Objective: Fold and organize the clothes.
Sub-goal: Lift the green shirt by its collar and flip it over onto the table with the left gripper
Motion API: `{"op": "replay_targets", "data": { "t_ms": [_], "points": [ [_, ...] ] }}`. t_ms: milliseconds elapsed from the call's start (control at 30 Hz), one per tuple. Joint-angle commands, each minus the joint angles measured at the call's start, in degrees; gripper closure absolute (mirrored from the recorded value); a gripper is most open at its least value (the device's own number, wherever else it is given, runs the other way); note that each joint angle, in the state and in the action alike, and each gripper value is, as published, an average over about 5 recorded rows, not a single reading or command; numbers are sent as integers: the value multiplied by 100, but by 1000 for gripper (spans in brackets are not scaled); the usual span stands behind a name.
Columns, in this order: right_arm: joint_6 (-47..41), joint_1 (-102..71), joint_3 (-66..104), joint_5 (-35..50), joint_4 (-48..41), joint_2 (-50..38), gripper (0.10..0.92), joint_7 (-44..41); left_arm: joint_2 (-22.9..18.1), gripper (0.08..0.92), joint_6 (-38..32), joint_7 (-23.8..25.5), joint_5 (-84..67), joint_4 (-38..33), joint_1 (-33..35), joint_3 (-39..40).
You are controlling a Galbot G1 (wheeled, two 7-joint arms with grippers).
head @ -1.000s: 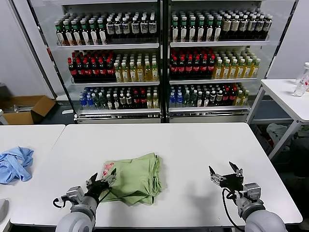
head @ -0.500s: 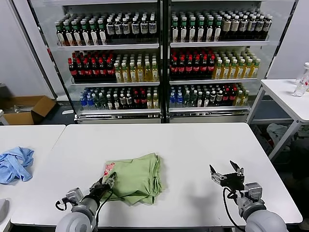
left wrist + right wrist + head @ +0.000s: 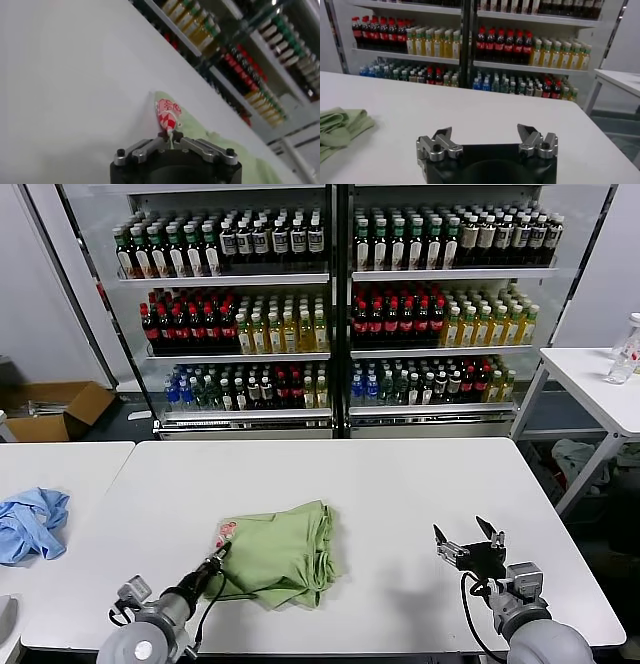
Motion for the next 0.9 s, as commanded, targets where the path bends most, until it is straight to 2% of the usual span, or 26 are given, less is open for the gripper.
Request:
{"op": "replay_targets", "data": {
  "t_ms": [33,133,300,367,467,567,667,800,900],
  "points": [
    [6,34,-13,13,6,-12,203,4,201,908,28,92,-1675,-76,15,-1177],
    [19,79,-37,22,4,-14,203,-3,691,908,124,90,-1680,-147,83,-1851],
    [55,204,-116,25,2,-3,203,-19,1870,908,281,113,-1223,-296,214,-2950],
    [70,261,-162,20,2,10,203,-27,2205,908,307,98,-845,-560,271,-3070],
    [75,359,-252,-16,15,69,203,-40,2347,908,271,-44,-70,-1253,327,-2608],
    [96,411,-342,-205,62,124,203,-79,1945,908,60,-315,1018,-1932,217,-1209],
    [155,380,-402,-510,143,118,203,-116,1126,908,-179,-502,1623,-2248,-25,345],
    [413,318,-397,-759,198,12,203,-146,-138,908,-272,-588,1785,-1998,-368,1842],
    [569,342,-353,-856,148,-44,203,-154,-887,908,-255,-639,1975,-1331,-754,2592]
  ]
}}
